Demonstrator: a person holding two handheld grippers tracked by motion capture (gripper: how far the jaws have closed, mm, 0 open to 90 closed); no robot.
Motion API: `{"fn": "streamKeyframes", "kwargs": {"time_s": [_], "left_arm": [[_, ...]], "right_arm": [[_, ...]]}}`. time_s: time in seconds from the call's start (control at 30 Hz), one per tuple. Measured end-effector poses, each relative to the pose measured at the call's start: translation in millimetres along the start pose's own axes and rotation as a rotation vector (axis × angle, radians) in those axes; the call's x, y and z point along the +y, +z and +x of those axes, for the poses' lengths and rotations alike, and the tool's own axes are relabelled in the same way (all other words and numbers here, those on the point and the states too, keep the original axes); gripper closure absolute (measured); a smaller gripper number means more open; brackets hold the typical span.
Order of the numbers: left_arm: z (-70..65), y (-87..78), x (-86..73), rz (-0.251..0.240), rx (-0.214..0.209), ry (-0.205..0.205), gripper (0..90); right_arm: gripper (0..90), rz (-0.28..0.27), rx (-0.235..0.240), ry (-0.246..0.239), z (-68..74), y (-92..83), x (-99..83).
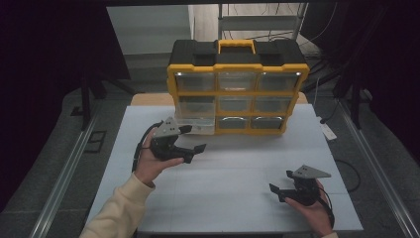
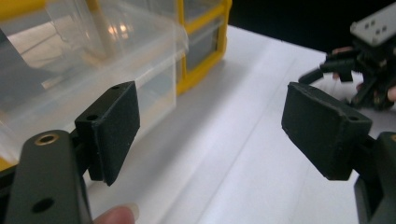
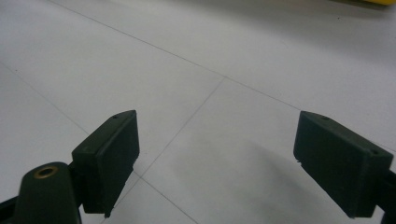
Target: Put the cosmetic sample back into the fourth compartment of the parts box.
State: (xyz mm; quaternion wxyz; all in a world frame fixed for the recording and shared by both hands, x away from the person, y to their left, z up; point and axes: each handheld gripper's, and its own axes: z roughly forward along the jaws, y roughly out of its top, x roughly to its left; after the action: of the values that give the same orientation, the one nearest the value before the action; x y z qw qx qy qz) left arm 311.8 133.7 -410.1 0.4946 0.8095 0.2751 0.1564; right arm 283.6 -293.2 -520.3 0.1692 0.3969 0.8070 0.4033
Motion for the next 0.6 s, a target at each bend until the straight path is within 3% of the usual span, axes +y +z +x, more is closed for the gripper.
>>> {"fn": "streamKeyframes", "kwargs": {"time_s": [0.27,0.6], "left_arm": [[-8.8,-4.7,-31.3,0.051,0.0,-0.013,19.6],[-14.7,-10.1,-64.6,0.099,0.059,-0.051,19.2]], "right_arm": [[14.9,0.001,0.0,-0.002,0.9,2.0,0.8],[14.9,-0.012,0.011,-0.003,1.4,1.0,1.5]]}}
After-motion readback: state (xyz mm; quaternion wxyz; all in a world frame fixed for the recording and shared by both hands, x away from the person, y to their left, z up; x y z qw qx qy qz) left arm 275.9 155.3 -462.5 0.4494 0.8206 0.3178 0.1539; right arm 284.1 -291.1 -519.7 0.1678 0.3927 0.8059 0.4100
